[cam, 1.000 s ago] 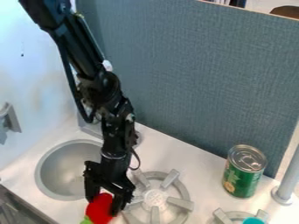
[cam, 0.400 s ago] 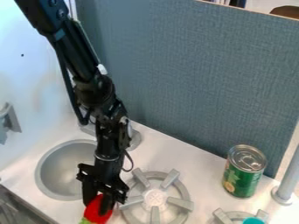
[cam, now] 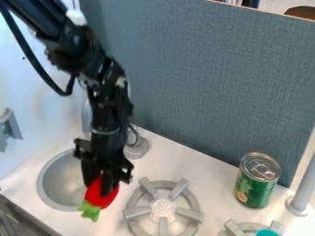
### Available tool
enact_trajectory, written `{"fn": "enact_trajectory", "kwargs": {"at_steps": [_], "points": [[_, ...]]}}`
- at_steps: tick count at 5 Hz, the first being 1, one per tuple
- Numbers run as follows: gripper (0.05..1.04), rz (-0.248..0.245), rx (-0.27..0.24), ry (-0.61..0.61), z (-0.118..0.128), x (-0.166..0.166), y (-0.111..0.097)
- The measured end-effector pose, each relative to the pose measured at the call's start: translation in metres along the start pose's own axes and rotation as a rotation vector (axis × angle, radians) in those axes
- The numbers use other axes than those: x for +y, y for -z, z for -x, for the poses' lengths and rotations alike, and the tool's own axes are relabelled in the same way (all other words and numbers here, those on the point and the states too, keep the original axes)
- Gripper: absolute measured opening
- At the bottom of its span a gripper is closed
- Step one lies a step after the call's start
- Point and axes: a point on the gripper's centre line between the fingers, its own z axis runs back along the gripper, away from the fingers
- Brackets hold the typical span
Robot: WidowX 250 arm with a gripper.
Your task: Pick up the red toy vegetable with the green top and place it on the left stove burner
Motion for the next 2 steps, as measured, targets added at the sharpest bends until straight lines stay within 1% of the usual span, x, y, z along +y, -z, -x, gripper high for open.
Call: {"fn": "enact_trajectory", "kwargs": {"at_steps": [1, 2], "points": [[0.483, -0.010, -0.053, 0.055, -0.018, -0.022, -0.025], [0.483, 0.007, -0.067, 0.066, -0.045, -0.028, -0.021]]}}
